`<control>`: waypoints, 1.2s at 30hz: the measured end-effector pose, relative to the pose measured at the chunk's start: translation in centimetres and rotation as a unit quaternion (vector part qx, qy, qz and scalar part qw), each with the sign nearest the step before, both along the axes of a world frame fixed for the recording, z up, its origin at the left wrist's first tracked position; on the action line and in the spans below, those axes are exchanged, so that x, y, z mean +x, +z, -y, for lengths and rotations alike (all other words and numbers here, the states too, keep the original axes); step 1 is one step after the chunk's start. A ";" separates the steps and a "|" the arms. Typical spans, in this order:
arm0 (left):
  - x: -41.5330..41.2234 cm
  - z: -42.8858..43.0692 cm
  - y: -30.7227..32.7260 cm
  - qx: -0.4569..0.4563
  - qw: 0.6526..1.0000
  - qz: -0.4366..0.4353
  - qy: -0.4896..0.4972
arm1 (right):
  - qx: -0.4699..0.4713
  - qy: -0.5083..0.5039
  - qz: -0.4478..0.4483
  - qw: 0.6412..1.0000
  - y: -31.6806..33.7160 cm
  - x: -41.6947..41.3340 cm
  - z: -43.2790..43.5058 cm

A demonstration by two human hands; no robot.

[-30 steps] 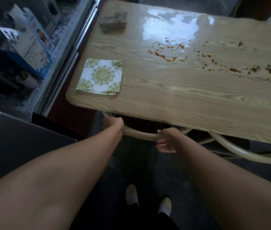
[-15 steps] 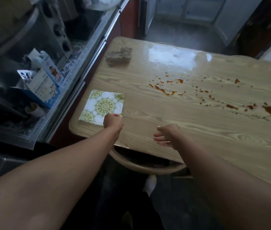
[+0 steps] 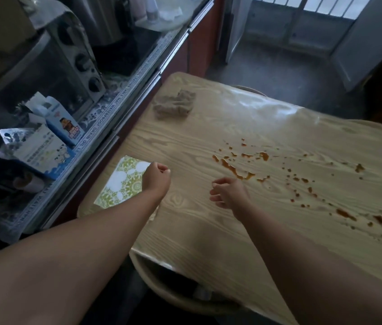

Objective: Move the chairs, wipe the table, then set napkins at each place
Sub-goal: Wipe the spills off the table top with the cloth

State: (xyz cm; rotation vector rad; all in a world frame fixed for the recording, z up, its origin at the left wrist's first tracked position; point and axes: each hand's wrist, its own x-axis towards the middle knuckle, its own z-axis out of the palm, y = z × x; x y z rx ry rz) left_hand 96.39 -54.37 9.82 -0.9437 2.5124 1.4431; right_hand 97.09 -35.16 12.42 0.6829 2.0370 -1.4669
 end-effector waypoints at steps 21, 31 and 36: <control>-16.9 2.5 -10.1 -0.181 0.949 -0.257 0.003 | 0.268 0.184 -0.349 0.879 -7.0 -16.3 8.3; -17.0 2.3 -10.9 -0.233 0.934 -0.266 -0.042 | 0.364 0.333 -0.378 0.783 -9.7 -25.8 13.6; -17.0 2.2 -10.7 -0.215 0.939 -0.266 -0.043 | 0.442 0.320 -0.363 0.756 -9.0 -25.7 14.4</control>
